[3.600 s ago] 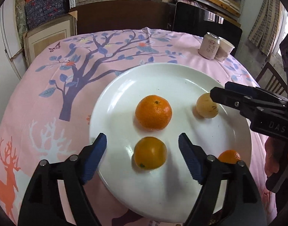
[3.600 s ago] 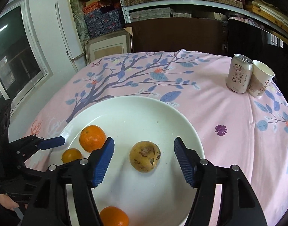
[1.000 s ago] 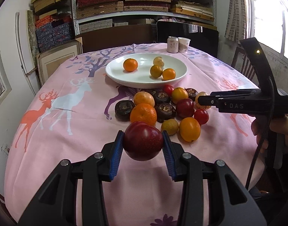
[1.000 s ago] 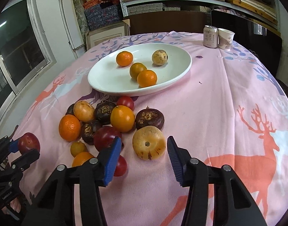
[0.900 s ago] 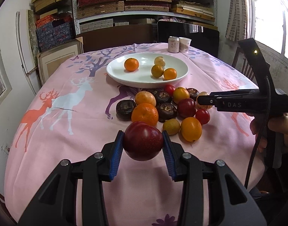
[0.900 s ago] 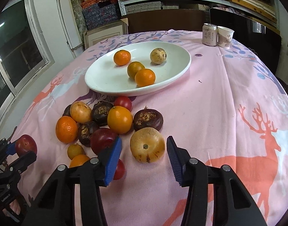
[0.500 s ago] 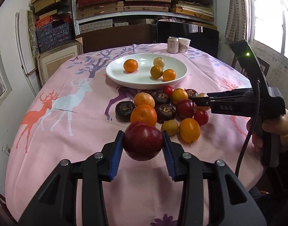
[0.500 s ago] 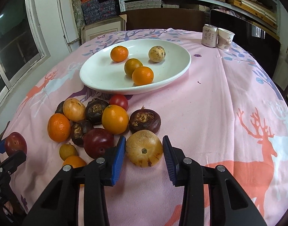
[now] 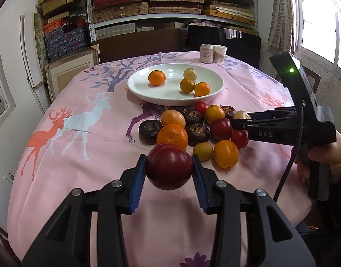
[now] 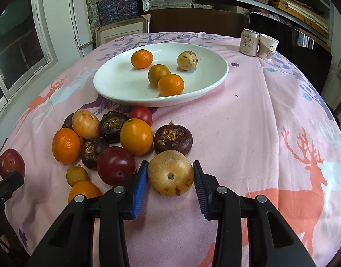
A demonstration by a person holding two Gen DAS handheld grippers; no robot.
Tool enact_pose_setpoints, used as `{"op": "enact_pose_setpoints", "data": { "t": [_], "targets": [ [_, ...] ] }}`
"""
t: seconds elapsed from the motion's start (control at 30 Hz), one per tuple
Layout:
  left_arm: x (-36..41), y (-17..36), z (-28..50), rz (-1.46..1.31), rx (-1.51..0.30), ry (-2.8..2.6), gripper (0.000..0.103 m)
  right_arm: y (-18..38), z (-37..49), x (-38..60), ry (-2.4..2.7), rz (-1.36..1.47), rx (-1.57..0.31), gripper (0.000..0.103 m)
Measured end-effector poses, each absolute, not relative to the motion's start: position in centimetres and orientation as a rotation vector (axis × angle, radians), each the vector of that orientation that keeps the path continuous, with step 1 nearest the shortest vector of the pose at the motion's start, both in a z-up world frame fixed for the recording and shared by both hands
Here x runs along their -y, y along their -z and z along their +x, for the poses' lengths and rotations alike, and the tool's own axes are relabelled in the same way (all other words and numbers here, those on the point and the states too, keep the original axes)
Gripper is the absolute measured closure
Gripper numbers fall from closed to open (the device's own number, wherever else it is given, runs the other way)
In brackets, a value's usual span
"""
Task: Organize fruits
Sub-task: 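Carry both fruits onto the white plate and open both tools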
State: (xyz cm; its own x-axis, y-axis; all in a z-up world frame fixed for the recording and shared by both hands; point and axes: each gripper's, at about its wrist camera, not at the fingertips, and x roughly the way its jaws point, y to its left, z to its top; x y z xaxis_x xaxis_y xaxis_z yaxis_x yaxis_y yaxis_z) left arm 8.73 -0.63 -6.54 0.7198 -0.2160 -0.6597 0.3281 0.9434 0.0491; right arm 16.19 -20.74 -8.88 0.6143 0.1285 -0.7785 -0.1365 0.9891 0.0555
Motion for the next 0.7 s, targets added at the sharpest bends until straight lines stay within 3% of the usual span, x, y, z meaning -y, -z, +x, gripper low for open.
{"op": "enact_pose_setpoints", "data": {
  "t": [0.37, 0.7],
  "targets": [
    [0.4, 6.4, 8.7, 0.16, -0.703, 0.3, 0.063, 7.5, 14.5, 20.6, -0.142, -0.043, -0.823, 0.063],
    [1.1, 3.2, 11.4, 0.166, -0.667, 0.335, 0.063, 2.3, 12.2, 27.0, -0.207, 0.074, -0.679, 0.063]
  ]
}}
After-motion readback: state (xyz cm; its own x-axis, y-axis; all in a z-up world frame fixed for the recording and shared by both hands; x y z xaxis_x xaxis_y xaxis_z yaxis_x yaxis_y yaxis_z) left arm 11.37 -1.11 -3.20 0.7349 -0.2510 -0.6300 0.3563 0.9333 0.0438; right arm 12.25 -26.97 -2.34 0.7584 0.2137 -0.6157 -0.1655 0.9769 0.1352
